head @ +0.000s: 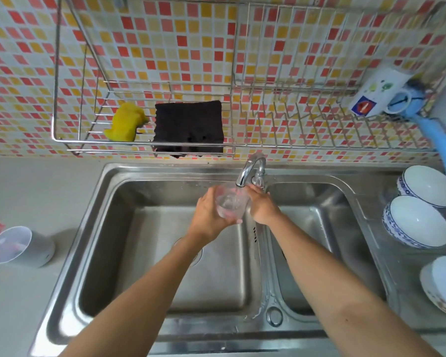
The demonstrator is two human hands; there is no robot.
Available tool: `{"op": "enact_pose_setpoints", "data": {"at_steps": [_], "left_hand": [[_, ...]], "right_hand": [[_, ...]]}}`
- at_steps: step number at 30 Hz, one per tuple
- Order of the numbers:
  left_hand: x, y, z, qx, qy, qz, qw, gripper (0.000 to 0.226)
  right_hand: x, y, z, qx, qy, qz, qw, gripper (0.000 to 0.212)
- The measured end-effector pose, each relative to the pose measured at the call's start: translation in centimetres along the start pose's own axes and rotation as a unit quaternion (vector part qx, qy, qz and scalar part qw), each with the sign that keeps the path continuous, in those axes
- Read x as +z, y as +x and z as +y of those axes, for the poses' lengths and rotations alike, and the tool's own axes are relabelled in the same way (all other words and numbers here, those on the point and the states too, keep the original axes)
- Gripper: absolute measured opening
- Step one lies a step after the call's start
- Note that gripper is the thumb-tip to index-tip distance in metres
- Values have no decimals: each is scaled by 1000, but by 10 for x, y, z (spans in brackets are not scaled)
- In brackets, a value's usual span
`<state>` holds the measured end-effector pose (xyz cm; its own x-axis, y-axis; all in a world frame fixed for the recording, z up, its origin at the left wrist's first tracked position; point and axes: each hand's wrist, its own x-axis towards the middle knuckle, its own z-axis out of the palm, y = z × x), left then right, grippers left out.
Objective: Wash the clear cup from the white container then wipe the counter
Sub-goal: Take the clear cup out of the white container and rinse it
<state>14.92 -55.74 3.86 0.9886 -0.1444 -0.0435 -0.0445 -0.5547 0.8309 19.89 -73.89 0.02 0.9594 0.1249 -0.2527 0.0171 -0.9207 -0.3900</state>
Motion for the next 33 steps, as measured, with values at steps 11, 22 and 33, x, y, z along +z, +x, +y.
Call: {"op": "enact_pose_setpoints", "data": {"at_steps": [11, 22, 33], "left_hand": [[15, -3, -3, -1, -1, -14, 1000, 89], [5, -3, -13, -10, 1, 9, 1000, 87], [13, -6, -23, -8, 30, 9, 999, 90]], "right_hand": [[1, 15, 3, -11, -54, 41, 998, 44], [-4, 24, 20, 114, 210, 249, 939, 8], [46, -31, 11, 104, 203, 275, 934, 48]]}}
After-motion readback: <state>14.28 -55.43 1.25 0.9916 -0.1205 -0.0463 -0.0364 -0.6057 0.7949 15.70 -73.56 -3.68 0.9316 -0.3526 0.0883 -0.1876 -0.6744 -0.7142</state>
